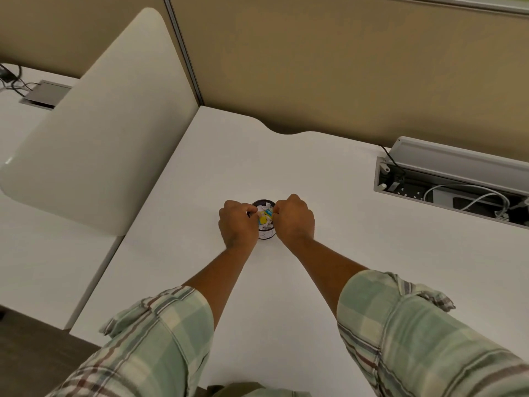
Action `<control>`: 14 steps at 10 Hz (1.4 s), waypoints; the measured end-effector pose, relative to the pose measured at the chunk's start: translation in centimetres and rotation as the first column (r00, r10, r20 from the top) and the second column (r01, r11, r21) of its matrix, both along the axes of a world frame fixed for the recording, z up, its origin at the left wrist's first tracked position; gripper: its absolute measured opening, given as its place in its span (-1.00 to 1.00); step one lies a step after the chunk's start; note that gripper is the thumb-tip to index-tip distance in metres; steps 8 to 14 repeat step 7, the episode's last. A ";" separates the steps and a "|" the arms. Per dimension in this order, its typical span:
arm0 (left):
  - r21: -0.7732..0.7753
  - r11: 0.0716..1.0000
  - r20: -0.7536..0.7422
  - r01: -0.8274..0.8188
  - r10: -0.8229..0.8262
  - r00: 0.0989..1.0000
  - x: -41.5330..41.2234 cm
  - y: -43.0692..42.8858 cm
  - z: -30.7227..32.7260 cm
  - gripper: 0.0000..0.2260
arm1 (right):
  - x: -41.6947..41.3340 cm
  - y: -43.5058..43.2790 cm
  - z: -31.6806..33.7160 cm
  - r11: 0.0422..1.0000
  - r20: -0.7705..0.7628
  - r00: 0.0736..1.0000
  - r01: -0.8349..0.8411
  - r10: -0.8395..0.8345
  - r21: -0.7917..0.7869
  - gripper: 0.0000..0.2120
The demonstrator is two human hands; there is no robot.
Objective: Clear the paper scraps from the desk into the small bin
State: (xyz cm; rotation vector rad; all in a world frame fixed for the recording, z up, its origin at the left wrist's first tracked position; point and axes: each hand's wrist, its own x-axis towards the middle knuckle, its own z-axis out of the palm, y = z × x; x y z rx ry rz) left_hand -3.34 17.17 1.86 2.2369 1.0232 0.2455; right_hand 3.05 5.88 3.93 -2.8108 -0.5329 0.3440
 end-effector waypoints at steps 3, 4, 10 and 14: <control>0.037 0.997 0.011 0.071 -0.072 0.997 0.2 -0.1 -0.5 -0.95 | 0.5 0.2 0.2 0.998 -0.073 0.996 -0.057 0.056 -0.012 -0.81; 0.030 0.994 0.053 0.105 -0.106 0.993 -0.1 -0.1 -0.4 -0.94 | 0.5 -0.7 0.4 0.986 -0.151 0.988 0.020 0.005 0.167 -0.81; 0.200 0.956 0.017 0.214 -0.222 0.975 -0.7 -1.2 2.4 -0.81 | -0.8 -6.8 0.8 0.973 -0.096 0.995 0.013 0.009 0.231 -0.54; 0.200 0.956 0.017 0.214 -0.222 0.975 -0.7 -1.2 2.4 -0.81 | -0.8 -6.8 0.8 0.973 -0.096 0.995 0.013 0.009 0.231 -0.54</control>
